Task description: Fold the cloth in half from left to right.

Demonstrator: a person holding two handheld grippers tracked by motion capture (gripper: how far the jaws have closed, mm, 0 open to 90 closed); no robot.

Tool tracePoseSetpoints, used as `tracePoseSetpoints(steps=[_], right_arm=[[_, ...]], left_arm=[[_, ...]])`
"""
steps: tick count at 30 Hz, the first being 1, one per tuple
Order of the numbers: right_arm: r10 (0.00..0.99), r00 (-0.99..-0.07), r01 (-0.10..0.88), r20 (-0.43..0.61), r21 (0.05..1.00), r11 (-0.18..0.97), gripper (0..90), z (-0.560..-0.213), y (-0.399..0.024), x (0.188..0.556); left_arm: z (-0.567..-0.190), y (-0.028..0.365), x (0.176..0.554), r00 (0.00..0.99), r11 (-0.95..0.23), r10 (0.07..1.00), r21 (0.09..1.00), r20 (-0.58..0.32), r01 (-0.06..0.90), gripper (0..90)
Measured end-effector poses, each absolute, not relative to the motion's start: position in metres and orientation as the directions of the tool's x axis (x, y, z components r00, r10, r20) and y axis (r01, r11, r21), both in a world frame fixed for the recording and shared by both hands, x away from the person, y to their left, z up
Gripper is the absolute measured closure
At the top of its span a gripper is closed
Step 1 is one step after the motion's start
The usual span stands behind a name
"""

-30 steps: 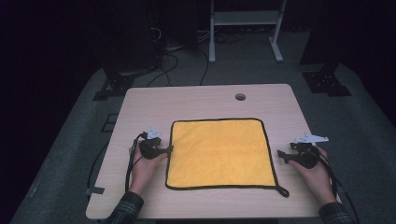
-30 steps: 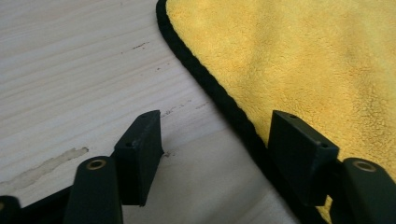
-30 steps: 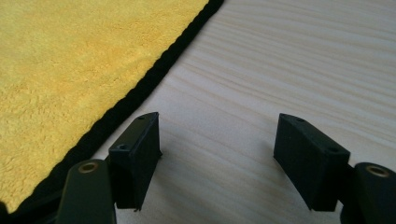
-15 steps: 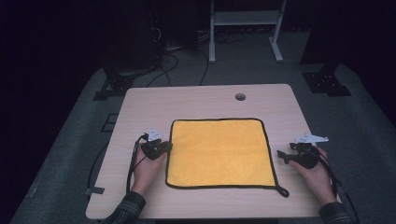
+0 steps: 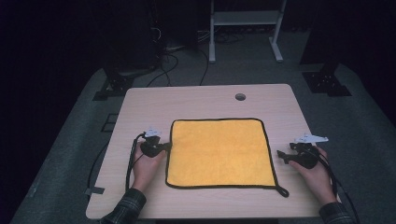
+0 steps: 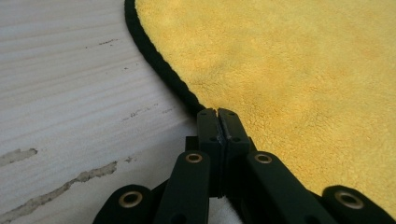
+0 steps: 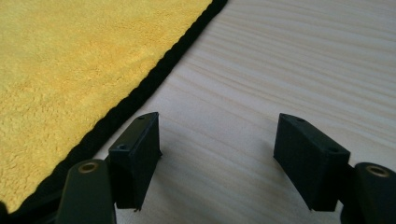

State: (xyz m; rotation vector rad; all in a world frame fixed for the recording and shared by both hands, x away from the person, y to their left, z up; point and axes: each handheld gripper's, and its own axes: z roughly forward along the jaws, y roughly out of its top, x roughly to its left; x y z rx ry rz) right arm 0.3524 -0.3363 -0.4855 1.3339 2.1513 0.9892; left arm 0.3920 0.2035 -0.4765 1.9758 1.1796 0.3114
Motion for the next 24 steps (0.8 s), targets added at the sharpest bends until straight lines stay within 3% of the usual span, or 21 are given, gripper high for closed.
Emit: tracePoseSetpoints(steps=[24], right_arm=[[0.889, -0.457, 0.590, 0.015, 0.753, 0.291, 30.4, -0.486, -0.336, 0.352]], left_arm=[[-0.458, 0.256, 0.386, 0.454, -0.150, 0.861, 0.738, -0.229, 0.658, 89.1]])
